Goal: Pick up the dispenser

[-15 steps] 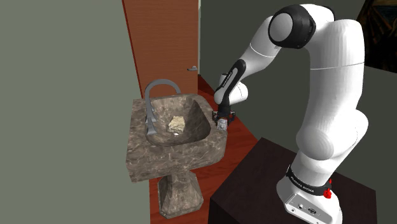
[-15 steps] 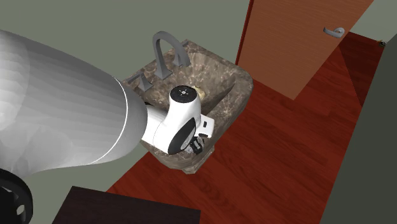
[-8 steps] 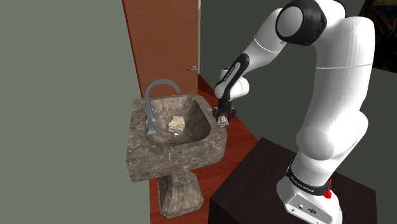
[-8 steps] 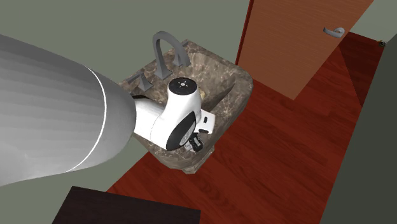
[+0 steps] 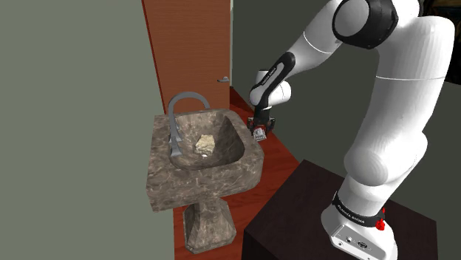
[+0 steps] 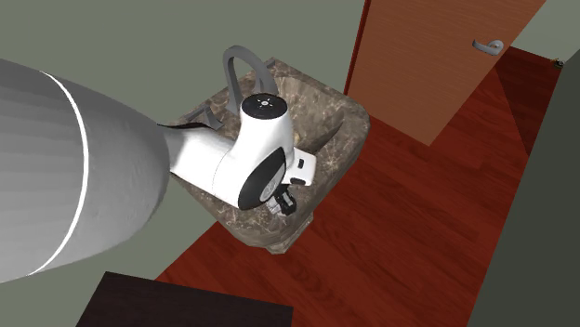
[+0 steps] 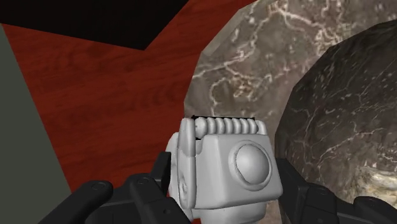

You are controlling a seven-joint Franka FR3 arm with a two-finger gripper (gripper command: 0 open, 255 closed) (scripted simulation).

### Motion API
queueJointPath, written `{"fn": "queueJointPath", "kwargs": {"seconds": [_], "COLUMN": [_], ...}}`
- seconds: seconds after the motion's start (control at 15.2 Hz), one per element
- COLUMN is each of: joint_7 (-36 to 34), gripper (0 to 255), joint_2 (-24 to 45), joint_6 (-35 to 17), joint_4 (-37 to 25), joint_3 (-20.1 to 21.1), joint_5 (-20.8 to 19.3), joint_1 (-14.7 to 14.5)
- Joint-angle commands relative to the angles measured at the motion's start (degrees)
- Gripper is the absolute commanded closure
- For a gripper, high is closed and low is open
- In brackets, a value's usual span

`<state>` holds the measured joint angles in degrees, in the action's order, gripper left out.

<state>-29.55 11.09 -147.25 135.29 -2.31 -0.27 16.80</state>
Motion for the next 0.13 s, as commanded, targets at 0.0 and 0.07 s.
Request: {"fn": "queueJointPath", "kwargs": {"seconds": [0.0,0.07], "joint_7": [0.0,0.0], "gripper": [255,255], "joint_2": [-1.1,-1.1], "joint_6": [1.0,1.0], "joint_4": [0.1,0.0], "joint_3": [0.0,0.0], "joint_5": [-0.1,-0.1], "joint_1": [0.0,0.0]}}
